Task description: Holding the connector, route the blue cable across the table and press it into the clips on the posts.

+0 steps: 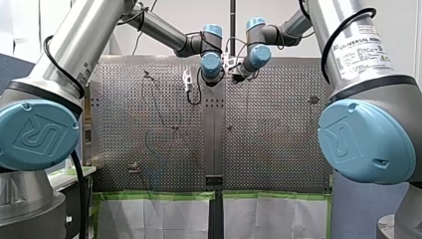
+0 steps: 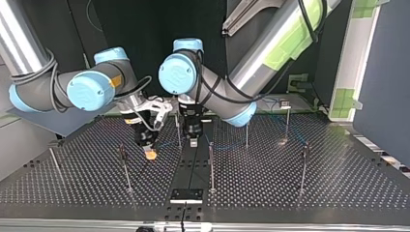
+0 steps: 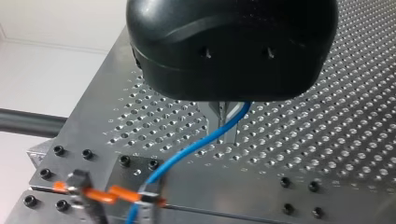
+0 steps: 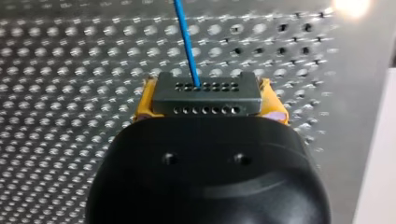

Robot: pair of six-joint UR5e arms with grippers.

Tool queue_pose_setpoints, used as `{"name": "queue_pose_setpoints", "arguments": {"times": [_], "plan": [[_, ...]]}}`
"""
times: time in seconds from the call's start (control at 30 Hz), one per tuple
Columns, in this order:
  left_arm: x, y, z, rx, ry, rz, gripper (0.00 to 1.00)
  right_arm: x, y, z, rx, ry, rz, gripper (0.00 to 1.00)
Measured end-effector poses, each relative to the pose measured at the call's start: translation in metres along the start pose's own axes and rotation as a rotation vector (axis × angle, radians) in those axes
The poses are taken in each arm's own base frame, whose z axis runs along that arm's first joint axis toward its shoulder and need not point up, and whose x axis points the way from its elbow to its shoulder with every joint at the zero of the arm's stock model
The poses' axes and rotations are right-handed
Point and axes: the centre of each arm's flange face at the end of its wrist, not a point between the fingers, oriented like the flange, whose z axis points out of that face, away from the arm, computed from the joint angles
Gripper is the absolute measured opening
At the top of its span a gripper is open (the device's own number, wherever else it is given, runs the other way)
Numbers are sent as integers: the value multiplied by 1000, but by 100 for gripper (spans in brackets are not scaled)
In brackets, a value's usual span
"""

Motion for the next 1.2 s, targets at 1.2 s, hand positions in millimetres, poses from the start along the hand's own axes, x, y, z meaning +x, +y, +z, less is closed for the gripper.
{"name": "queue_pose_setpoints", "arguments": {"times": [1.2], "plan": [[127, 31, -33, 55, 46, -3, 0, -115, 5, -30, -33, -199, -23, 0]]}}
